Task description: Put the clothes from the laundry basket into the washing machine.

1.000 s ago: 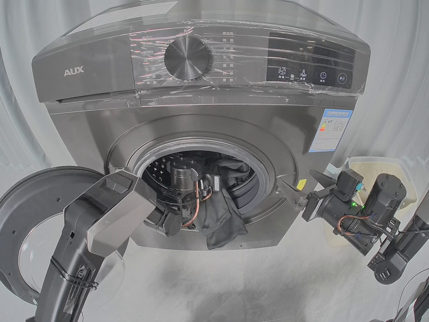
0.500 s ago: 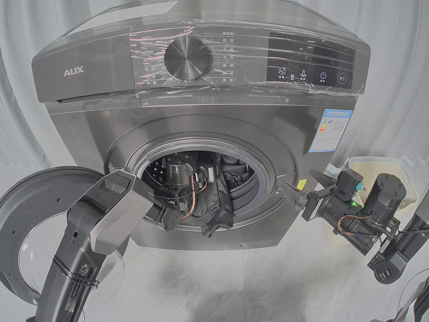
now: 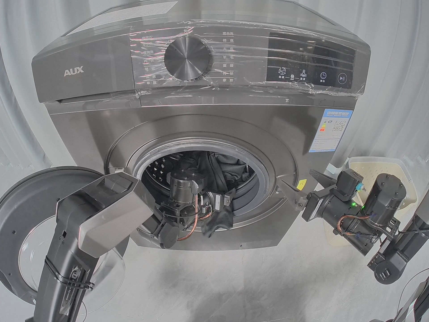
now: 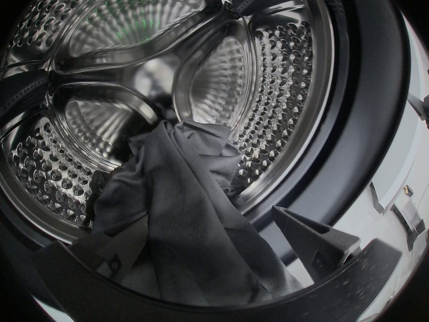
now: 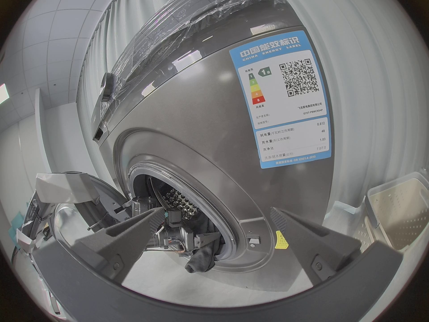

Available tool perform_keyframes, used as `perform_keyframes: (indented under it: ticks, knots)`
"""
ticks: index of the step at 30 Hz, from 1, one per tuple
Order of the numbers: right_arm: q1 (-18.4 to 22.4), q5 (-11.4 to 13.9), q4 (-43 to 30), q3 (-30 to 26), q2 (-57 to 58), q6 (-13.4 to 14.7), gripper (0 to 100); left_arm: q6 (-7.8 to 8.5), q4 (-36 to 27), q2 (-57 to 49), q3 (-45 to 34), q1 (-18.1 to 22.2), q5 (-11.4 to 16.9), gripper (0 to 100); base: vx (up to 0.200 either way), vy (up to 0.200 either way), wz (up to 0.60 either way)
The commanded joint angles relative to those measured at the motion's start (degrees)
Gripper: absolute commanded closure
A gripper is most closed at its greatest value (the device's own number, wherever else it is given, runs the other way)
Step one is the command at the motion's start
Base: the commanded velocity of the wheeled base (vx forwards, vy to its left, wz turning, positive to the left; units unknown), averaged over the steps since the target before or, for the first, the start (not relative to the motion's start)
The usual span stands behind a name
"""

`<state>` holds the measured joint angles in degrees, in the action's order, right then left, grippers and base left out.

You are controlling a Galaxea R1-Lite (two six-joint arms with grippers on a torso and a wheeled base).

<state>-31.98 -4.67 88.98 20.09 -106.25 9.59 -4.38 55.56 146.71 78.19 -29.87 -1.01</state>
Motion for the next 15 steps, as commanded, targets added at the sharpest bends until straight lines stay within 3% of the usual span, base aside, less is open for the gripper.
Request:
perform_keyframes:
  ticks: [1,7,8,10,15]
  knots:
    - [-0.02,0.01,0.05,-0.05,-0.09,-0.01,0,0.33,-0.11,0.06,-1.2,-0.63,0.22,0,0.0,0.0,0.0]
    - [-0.02,0.1,0.05,0.04,-0.27,0.07,0,0.95,-0.19,2.52,-0.41,-0.19,0.13,0,0.0,0.0,0.0]
    - [-0.02,0.1,0.05,0.04,-0.27,0.07,0,0.95,-0.19,2.52,-0.41,-0.19,0.13,100,0.0,0.0,0.0]
    - [-0.02,0.1,0.05,0.04,-0.45,0.07,0,1.74,-0.19,2.7,-0.06,-0.02,0.05,100,0.0,0.0,0.0]
    - [-0.02,0.1,0.14,0.12,-0.45,-0.01,0,1.48,-0.28,2.79,2.93,0.42,-0.92,100,0.0,0.0,0.0]
